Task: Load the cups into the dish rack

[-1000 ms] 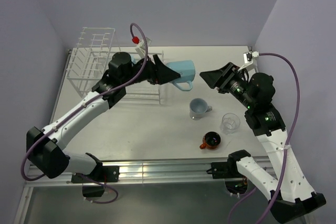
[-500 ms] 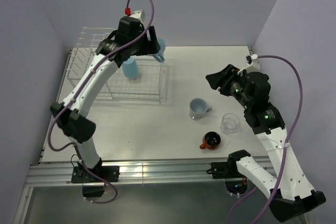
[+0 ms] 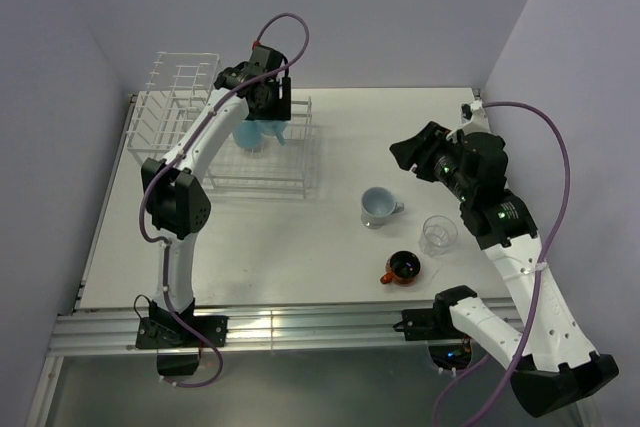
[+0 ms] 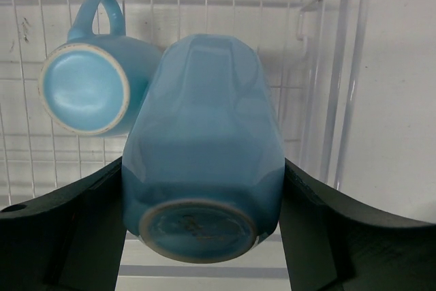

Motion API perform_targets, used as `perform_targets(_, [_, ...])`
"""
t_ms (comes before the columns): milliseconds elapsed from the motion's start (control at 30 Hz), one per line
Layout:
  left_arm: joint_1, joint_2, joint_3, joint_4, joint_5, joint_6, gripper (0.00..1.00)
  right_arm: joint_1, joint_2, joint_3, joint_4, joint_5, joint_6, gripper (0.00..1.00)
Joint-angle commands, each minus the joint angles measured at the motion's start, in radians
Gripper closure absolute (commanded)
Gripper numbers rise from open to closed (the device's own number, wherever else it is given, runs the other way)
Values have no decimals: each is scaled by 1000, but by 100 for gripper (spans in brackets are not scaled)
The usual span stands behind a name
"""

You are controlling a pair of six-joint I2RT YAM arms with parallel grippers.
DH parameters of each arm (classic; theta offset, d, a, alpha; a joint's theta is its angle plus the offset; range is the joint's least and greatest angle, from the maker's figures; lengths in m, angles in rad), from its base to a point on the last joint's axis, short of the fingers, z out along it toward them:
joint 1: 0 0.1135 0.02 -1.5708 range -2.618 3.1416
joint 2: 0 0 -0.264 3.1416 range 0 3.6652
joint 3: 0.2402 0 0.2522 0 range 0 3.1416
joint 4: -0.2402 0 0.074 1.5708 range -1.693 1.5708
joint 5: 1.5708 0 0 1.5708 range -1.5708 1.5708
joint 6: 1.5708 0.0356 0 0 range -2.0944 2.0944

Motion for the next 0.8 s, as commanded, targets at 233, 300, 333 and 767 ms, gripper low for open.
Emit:
perform_targets(233, [7,30,96,80,-21,50,100,-3,9,-29,59,-4,-30,36])
perform_targets(300, [9,49,108,78,-21,53,100,-3,14,-34,63,-5,-29,36])
perform_targets(333, [9,55,111,77,-15,55,100,-3,14,-34,66,-8,-30,36])
perform_targets(767, [33,105,140,63,-27,53,100,-3,32,-52,81,-10,-37,36])
